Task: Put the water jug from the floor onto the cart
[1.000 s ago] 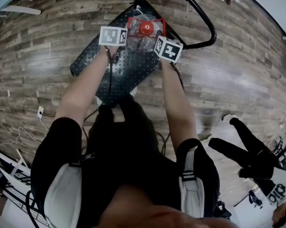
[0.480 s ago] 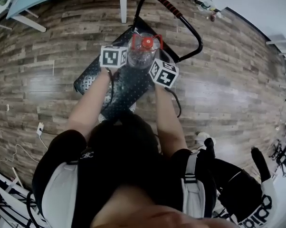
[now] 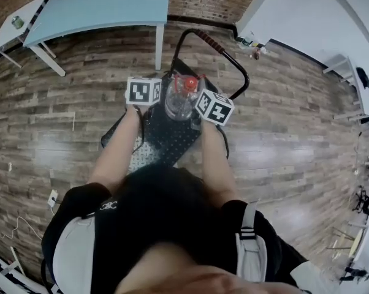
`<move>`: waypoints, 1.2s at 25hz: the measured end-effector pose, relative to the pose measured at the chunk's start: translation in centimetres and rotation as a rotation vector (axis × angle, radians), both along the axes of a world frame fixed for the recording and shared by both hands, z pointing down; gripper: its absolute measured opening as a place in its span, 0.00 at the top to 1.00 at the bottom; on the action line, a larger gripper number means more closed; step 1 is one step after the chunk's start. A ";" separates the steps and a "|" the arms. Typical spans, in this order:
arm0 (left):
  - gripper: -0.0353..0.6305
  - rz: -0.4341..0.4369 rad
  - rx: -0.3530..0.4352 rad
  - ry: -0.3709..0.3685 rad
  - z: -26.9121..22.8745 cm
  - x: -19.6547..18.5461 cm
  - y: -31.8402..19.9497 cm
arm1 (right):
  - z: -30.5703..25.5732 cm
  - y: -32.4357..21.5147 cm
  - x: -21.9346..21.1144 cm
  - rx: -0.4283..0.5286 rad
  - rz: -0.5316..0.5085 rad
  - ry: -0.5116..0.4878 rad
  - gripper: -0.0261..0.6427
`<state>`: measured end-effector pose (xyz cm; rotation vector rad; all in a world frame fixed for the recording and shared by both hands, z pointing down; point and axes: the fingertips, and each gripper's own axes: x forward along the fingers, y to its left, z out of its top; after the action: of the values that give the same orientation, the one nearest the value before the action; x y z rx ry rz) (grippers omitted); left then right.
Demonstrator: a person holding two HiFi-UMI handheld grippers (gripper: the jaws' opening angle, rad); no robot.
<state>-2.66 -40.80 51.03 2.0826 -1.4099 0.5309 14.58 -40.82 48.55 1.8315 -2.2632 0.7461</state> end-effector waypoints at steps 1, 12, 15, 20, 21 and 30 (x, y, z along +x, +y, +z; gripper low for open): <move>0.95 0.004 0.010 -0.005 -0.5 -0.2 0.2 | -0.3 0.0 -0.2 0.004 0.001 0.008 0.94; 0.95 0.043 0.035 0.010 -2.6 -1.3 0.4 | -2.7 0.7 -3.1 0.043 -0.009 0.006 0.94; 0.95 0.042 0.038 0.006 -2.9 -1.6 0.3 | -2.4 0.6 -3.4 0.035 0.007 -0.011 0.94; 0.95 0.044 0.029 0.011 -2.6 -1.0 0.4 | -2.3 0.9 -2.8 0.020 0.029 -0.035 0.94; 0.95 0.041 0.024 0.019 -2.5 -0.9 0.4 | -2.4 0.9 -2.6 0.021 0.030 -0.037 0.94; 0.95 0.025 0.005 0.070 -2.8 -0.4 0.7 | -2.4 1.3 -2.0 0.015 0.041 -0.057 0.94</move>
<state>-3.10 -40.07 48.20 2.1048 -1.3478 0.4606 12.60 -39.49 46.14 1.8926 -2.2783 0.7993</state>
